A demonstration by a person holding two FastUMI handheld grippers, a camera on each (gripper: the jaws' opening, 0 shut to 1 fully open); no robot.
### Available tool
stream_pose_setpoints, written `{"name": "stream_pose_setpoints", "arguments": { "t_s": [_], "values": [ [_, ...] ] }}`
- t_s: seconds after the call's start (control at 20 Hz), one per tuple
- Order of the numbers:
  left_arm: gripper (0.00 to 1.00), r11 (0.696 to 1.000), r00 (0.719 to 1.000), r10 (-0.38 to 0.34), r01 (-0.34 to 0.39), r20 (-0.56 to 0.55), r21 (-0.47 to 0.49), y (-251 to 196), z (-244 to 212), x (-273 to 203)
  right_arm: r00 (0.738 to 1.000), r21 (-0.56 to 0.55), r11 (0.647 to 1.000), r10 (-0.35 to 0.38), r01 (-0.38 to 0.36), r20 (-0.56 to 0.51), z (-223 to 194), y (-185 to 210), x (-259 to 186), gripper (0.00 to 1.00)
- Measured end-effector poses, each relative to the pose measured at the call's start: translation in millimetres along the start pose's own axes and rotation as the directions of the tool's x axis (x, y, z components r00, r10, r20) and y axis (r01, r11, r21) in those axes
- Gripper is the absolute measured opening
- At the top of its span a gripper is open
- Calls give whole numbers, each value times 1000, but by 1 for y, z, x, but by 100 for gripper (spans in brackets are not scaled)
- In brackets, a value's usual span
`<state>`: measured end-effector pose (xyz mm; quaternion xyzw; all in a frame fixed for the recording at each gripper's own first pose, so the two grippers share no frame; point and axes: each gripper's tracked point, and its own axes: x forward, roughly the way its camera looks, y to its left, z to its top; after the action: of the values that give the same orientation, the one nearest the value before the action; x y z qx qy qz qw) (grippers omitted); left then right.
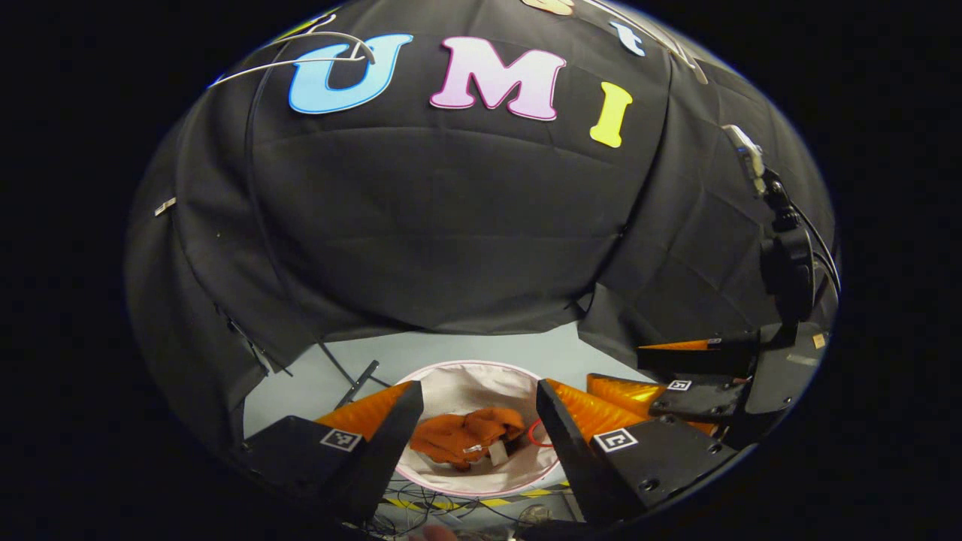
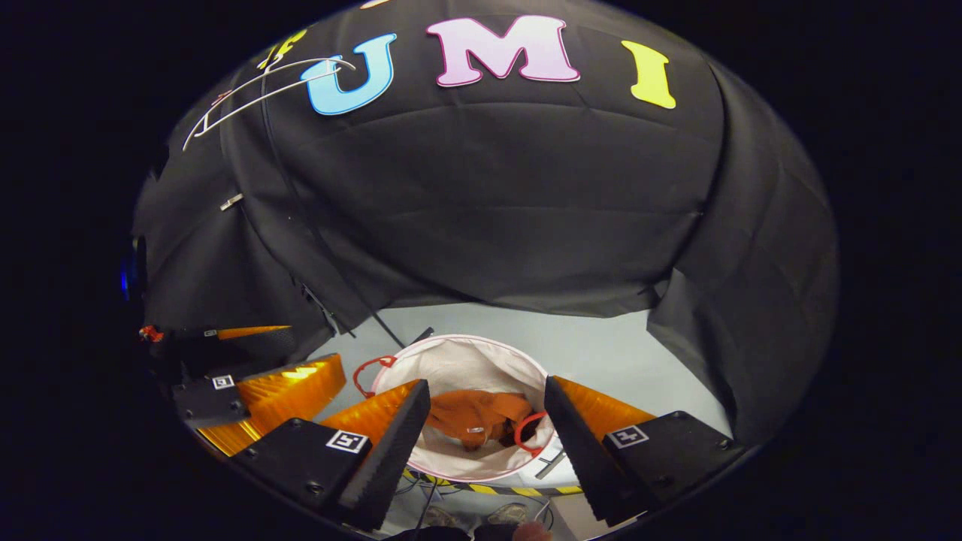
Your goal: Grasp the clothes on the hanger with both hands and then place them into the laundry hamper below.
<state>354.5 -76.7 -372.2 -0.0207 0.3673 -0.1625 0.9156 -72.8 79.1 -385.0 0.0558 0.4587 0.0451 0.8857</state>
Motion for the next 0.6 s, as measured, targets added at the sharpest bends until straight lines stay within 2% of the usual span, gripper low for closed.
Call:
{"name": "stream_pose_setpoints", "arguments": {
  "t_s": [0.2, 0.4, 0.6],
  "values": [
    [96, 998, 998, 43, -41, 46, -38, 9, 16, -28, 997, -8, 998, -59, 59, 57, 15, -5, -32, 99],
    [96, 992, 986, 110, -101, 124, -77, 19, 42, -75, 981, -24, 997, -68, 74, 179, 52, 5, -83, 99],
    [95, 986, 958, 166, -163, 233, -33, 25, 71, -137, 960, 44, 999, -35, 23, 276, 81, 27, -138, 99]
  ]
}}
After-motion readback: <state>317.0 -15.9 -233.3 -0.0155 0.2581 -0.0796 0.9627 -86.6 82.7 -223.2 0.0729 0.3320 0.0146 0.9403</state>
